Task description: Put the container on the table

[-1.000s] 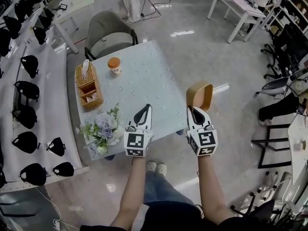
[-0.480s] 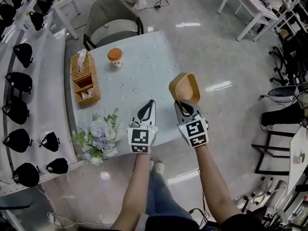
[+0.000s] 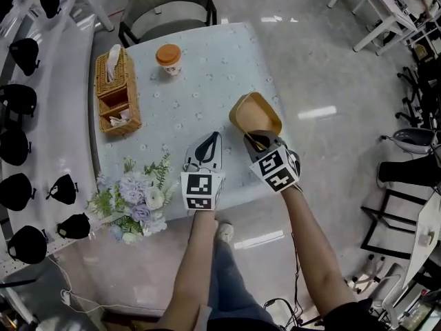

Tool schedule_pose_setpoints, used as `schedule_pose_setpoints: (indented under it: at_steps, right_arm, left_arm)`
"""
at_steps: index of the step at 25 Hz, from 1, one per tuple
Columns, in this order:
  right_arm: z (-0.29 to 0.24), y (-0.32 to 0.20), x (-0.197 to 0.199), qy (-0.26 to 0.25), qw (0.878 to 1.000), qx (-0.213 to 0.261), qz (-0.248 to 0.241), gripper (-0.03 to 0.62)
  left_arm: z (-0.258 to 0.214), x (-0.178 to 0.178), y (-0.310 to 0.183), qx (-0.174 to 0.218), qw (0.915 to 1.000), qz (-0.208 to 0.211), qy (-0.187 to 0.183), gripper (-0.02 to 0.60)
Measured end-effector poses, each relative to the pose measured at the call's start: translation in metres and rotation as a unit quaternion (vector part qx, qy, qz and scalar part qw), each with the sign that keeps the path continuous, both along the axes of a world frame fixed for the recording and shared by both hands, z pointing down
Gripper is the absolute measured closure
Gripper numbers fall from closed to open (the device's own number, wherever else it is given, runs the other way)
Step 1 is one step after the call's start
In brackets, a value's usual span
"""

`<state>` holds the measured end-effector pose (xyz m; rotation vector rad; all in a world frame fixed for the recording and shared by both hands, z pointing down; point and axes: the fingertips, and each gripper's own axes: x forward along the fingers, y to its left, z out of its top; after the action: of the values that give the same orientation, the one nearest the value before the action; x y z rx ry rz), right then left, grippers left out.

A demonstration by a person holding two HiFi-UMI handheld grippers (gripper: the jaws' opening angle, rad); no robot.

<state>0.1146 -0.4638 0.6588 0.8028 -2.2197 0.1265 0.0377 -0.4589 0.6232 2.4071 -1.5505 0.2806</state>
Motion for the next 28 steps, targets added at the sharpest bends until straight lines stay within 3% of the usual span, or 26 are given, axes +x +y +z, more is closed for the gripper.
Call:
schedule_pose_setpoints:
  at_steps: [8,15,19,28]
  right_arm:
    - [0.053,0.009,-0.02,0.103,0.984,-0.093,-0.108,0.588]
    - [0.075,0.021,-0.026,0.169,0.966,-0.115,-0.162,0.586]
    - [0.081,0.026,-0.029,0.175,0.962,-0.122,-0.173,0.574]
    - [0.079,0.028,-0.031,0.158,0.965,-0.126,-0.169,0.51]
  left_arm:
    - [0.031,-0.016,0.005,-0.025,0.9995,-0.016,0.009,0.572]
    - [0.044,-0.023,0.014,-0.038,0.999,-0.021,0.012,0.572]
    - [0.048,-0.023,0.017,-0.041,0.9989,-0.02,0.014,0.572]
    - [0.049,-0.021,0.02,-0.042,0.9988,-0.018,0.016,0.572]
